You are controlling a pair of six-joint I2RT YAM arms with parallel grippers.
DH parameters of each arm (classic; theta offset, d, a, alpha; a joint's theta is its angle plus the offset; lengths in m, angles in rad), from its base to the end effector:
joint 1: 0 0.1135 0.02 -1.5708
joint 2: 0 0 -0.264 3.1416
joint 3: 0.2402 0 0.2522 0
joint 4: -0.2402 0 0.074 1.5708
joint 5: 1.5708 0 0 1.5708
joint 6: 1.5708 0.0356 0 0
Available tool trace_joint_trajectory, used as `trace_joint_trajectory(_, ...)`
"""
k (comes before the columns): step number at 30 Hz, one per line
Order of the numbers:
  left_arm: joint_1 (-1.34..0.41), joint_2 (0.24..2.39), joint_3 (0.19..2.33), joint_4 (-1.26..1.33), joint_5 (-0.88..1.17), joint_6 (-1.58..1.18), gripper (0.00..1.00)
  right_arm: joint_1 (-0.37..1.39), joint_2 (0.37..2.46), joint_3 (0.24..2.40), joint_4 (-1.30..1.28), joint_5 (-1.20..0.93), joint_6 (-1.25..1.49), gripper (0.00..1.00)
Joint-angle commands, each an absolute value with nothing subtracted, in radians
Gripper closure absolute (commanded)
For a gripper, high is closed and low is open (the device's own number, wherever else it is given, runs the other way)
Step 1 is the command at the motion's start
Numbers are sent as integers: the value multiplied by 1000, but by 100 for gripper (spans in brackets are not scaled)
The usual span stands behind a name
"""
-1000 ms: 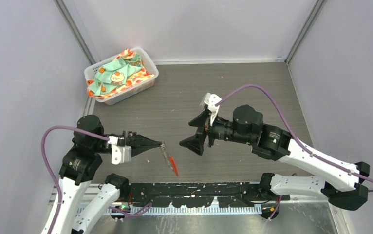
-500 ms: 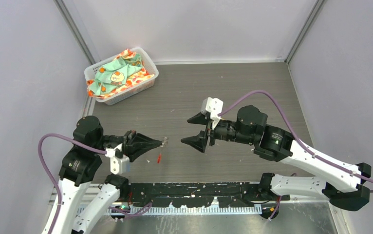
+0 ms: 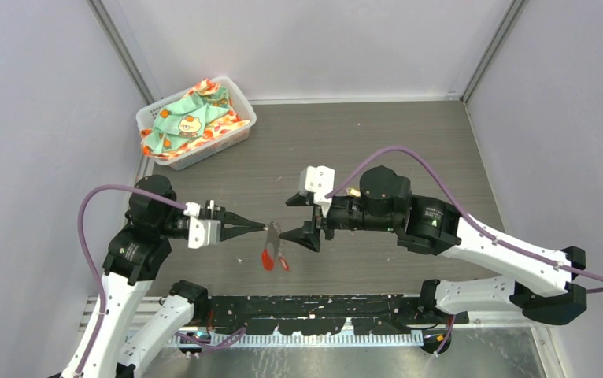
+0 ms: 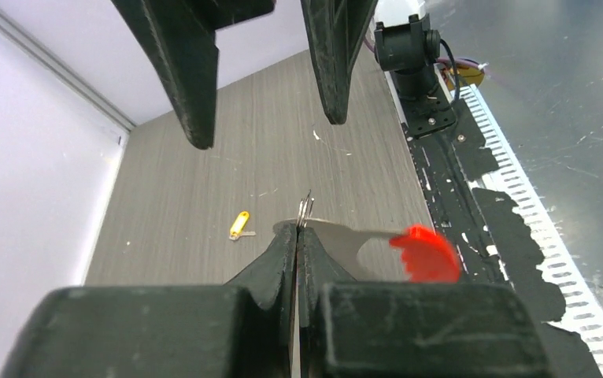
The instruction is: Put the keys on the keyring
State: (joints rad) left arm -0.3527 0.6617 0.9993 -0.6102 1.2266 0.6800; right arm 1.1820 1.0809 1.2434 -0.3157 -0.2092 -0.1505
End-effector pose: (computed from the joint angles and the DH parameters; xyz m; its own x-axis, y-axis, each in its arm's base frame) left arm 0.0877 -0.0680 0.3903 0.4118 0.0745 -0.9082 0.9111 -0.0558 0.4085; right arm 0.0824 0.2206 0.4287 0.0902 -0.1667 -0.9819 -0.9806 0.1577 -0.1168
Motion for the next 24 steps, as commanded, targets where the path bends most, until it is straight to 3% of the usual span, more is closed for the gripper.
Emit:
trace_joint_trajectory(1,-356,669,1009,-560,1211,558,100,1207,1157,1429,-488,-187,-234,31)
trace_joint_trajectory(17,-356,694,1029,-639,1197,620,100,1251,1304,1571,-621,-179,-382,52)
trace_joint_trajectory(24,-357,692,1035,-677,1190,664,100,1255,1348,1609,-643,-179,-397,68)
